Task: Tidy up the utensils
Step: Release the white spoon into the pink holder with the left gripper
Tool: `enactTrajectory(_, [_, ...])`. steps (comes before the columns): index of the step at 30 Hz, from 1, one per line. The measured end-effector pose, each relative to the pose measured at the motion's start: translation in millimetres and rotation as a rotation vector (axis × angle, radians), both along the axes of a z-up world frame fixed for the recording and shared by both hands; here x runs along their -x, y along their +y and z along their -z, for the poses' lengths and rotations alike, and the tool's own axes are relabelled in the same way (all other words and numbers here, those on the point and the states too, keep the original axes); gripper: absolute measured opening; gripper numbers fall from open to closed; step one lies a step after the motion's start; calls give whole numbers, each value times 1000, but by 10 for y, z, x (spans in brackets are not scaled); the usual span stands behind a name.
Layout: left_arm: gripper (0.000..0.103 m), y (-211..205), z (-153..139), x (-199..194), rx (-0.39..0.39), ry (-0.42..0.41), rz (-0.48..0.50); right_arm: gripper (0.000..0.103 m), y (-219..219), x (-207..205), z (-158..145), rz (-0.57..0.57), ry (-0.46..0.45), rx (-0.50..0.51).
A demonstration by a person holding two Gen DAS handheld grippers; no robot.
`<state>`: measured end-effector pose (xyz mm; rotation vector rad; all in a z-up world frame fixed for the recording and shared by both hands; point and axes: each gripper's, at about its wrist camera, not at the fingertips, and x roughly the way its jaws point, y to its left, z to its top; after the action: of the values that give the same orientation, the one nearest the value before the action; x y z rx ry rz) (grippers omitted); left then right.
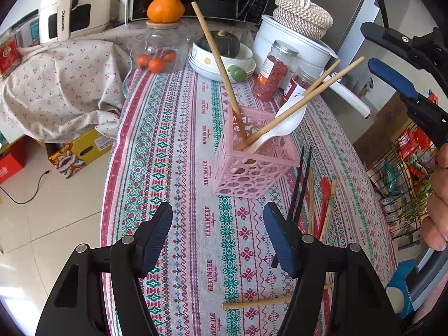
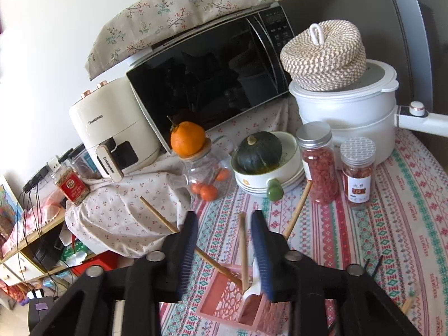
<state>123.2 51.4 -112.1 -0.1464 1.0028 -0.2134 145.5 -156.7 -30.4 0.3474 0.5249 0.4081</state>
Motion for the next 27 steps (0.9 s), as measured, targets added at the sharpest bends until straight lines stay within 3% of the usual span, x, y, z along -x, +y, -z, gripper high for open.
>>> enactTrajectory(6, [70,-153,25,41,4,21,56,68,-285,278,-153,17,-43,48])
enactTrajectory(10, [70,-329,94,79,20,49,120,71,-537,405,-124,52,-2,108])
enactTrajectory(16, [70,-611,300,80,42,137,179,71,-976,505,191,133,202,147])
enactTrajectory(23, [68,-934,389,17,124,196,193,71,-1426,533,683,184,444,173])
enactTrajectory(26, [50,-1149,412,-21,134,195,218,71,-1605,539,876,198,518,157])
enactTrajectory(27, [39,-1228,422,-37,138,188,228,71,-1653,538,935,201,539,156])
